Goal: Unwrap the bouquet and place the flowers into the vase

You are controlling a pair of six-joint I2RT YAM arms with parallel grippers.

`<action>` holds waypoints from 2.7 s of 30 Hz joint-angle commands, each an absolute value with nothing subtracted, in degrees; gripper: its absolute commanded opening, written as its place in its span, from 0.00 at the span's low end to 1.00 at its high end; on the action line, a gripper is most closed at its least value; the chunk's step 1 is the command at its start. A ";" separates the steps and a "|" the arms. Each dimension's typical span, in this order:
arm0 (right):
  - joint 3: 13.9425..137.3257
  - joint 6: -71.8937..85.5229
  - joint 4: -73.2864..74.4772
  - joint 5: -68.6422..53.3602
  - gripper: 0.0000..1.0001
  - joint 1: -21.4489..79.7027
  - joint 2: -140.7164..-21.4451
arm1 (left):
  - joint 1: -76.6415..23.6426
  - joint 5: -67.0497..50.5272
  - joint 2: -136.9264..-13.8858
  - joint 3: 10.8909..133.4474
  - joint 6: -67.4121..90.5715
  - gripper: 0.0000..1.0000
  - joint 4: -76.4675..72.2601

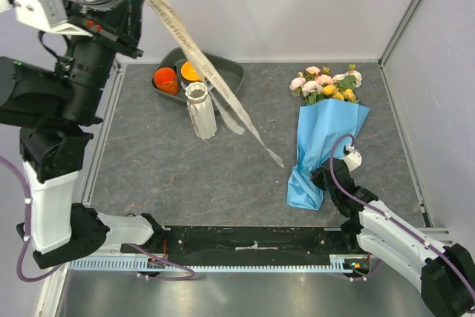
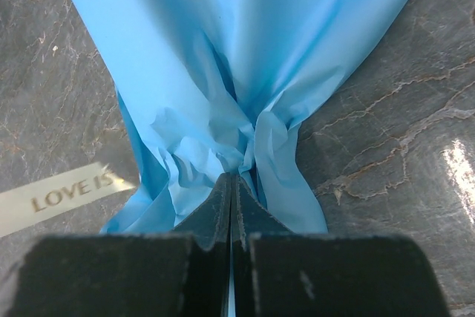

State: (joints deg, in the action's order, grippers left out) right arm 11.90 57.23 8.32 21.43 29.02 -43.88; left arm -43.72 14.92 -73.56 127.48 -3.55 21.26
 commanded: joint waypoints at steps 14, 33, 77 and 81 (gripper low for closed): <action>10.64 55.02 7.56 20.57 0.00 28.21 -46.76 | -42.89 66.56 -64.97 103.67 -48.18 0.02 7.28; 9.49 54.84 6.24 19.51 0.00 27.95 -46.32 | -39.91 63.82 -69.35 92.30 -27.03 0.02 24.05; 32.95 37.10 27.58 9.66 0.82 27.77 -46.14 | -28.21 -39.26 -50.43 47.21 30.99 0.80 1.35; 37.44 34.37 32.86 10.11 0.96 27.69 -48.60 | -36.10 -39.23 -58.16 43.42 31.65 0.80 -3.08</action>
State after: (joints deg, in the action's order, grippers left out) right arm 32.42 38.65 25.89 9.89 27.75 -47.07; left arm -30.00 -28.82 -53.67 45.87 25.43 7.22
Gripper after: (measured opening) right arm 0.881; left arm 0.803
